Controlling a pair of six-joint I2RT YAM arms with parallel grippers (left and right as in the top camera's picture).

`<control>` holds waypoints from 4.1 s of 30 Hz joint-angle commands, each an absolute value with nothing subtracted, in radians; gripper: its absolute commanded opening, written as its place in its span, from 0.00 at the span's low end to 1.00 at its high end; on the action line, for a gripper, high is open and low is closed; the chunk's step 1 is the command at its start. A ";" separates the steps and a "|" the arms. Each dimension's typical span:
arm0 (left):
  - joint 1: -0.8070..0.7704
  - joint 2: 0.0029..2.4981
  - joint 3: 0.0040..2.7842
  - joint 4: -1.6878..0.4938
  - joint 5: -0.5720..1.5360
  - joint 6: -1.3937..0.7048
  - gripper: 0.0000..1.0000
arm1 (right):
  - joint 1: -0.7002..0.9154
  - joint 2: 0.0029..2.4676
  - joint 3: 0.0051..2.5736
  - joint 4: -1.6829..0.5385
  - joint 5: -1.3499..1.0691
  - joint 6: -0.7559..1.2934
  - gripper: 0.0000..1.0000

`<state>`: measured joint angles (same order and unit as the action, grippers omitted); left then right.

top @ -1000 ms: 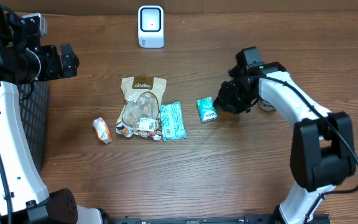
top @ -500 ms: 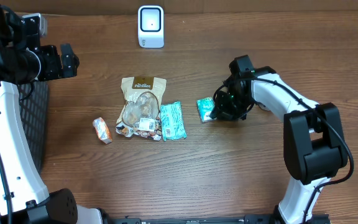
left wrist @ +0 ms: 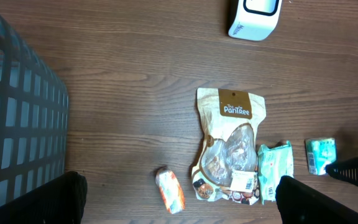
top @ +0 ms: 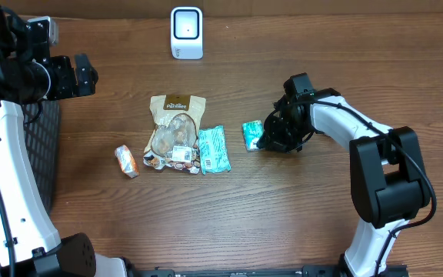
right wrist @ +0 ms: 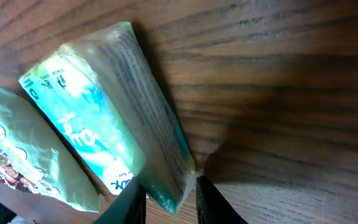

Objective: Scan the item barcode

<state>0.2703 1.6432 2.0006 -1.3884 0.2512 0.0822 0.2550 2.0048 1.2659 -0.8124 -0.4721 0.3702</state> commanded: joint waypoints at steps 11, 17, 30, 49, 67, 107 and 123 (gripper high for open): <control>0.268 1.647 2.013 -1.388 0.259 0.101 1.00 | 0.263 2.007 1.310 -0.796 -0.421 0.287 0.11; 0.268 1.647 2.013 -1.387 0.259 0.101 1.00 | 0.275 2.007 1.301 -0.786 -0.435 0.286 0.04; 0.268 1.647 2.013 -1.387 0.259 0.101 1.00 | 0.169 1.793 1.505 -0.999 -0.807 0.144 0.04; 0.268 1.647 2.013 -1.387 0.259 0.101 0.99 | -0.041 1.684 1.572 -1.053 -1.570 0.110 0.04; 0.268 1.647 2.013 -1.388 0.259 0.101 0.99 | -0.072 1.684 1.572 -1.152 -1.153 0.052 0.04; 0.268 1.647 2.013 -1.387 0.259 0.101 0.99 | 0.448 1.973 2.285 -1.144 0.179 0.045 0.04; 0.268 1.647 2.013 -1.387 0.259 0.101 1.00 | 0.454 1.991 2.285 -0.896 0.561 -0.397 0.04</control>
<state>0.2703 1.6432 2.0006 -1.3884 0.2512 0.0822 0.4587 2.0251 2.2555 -0.8852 0.4610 -0.3386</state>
